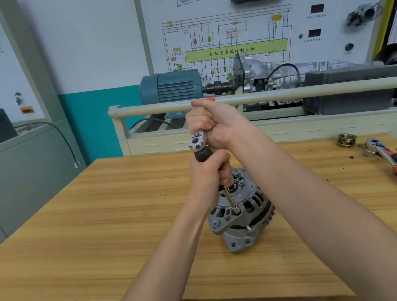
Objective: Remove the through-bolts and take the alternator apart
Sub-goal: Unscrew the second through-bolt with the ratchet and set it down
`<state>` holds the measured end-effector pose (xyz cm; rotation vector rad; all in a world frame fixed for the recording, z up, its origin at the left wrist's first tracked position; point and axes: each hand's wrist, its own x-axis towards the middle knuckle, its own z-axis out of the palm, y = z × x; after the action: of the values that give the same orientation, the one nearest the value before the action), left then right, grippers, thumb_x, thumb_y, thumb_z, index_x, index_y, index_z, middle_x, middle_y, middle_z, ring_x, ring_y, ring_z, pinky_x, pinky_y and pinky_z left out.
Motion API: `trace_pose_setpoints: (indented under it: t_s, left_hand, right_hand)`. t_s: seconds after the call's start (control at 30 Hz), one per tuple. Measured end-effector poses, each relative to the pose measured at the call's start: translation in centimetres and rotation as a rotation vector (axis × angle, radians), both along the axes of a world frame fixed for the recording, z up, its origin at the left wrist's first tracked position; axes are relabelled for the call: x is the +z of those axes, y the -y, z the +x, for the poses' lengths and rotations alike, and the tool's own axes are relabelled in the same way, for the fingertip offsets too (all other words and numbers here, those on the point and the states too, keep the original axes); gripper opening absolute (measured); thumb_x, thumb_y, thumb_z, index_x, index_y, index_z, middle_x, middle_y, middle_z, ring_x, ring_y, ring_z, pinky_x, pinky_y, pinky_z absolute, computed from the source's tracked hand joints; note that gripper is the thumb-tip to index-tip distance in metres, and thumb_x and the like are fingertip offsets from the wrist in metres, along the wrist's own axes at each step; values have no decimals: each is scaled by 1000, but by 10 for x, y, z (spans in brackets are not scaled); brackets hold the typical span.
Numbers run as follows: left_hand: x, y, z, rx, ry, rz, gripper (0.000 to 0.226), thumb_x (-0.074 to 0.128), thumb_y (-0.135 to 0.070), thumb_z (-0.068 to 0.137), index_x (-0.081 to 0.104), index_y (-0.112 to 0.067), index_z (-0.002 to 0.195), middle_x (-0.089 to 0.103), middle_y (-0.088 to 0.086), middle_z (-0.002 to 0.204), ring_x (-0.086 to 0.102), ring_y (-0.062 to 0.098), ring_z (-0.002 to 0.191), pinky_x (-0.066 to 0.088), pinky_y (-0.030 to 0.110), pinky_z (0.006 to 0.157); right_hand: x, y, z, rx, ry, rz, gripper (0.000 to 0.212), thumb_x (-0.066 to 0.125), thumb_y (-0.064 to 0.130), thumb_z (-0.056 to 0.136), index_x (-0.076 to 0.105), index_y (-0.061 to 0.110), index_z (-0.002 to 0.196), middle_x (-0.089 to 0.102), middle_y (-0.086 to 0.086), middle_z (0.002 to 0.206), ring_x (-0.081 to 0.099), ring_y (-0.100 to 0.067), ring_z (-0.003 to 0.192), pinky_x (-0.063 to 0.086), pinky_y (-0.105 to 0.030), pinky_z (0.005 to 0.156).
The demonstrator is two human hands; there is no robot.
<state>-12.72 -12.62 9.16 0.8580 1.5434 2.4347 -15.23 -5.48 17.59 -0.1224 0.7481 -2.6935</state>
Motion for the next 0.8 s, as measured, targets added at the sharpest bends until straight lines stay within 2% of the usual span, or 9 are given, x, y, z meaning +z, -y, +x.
trace_pose_setpoints:
  t_s: [0.13, 0.27, 0.37, 0.47, 0.6, 0.67, 0.8]
  left_hand:
    - [4, -3, 3, 7, 17, -33, 36, 45, -4, 60, 30, -24, 34, 22, -5, 33, 13, 9, 31, 20, 14, 40]
    - [3, -5, 3, 47, 9, -51, 35, 46, -6, 60, 32, -23, 33, 24, -5, 33, 14, 10, 31, 21, 15, 40]
    - [1, -8, 3, 91, 14, -29, 33, 46, -7, 61, 35, -23, 35, 27, -5, 34, 17, 9, 30, 22, 16, 39]
    - [-1, -12, 1, 125, 7, -5, 31, 48, -8, 64, 37, -22, 38, 30, -4, 34, 20, 10, 29, 23, 17, 38]
    - [-5, -12, -3, 121, -13, -3, 30, 49, 1, 76, 34, -12, 54, 31, -3, 36, 21, 10, 30, 23, 15, 38]
    - [-5, -10, -4, 61, -45, -36, 28, 50, 0, 73, 33, -12, 54, 30, -4, 37, 20, 10, 31, 23, 17, 39]
    - [-4, 4, -14, -233, -208, -125, 29, 62, -7, 65, 44, -17, 45, 34, -2, 39, 29, 13, 36, 30, 25, 48]
  right_hand:
    - [0, -2, 3, 23, -8, -8, 54, 41, 19, 100, 37, 11, 47, 27, 2, 37, 25, -11, 24, 22, -21, 26]
    - [2, -1, 8, -45, -30, -18, 58, 40, 19, 100, 35, 12, 43, 25, 4, 35, 22, -9, 23, 19, -18, 26]
    - [3, -2, 15, -209, -63, -17, 59, 40, 19, 100, 34, 14, 41, 22, 7, 35, 19, -7, 24, 17, -17, 27]
    - [0, -2, 26, -456, -146, -25, 48, 40, 17, 100, 33, 17, 52, 20, 8, 35, 16, -6, 26, 16, -17, 28]
    - [-11, -2, 41, -615, -301, 7, 41, 37, 19, 101, 31, 17, 60, 21, 8, 38, 18, -6, 30, 22, -19, 32]
    - [-11, -6, 40, -551, -298, 12, 43, 37, 20, 102, 32, 17, 59, 21, 8, 38, 19, -6, 30, 23, -19, 32]
    - [-4, -15, 23, -142, -81, -40, 53, 41, 21, 101, 38, 13, 48, 26, 7, 39, 24, -7, 29, 24, -18, 31]
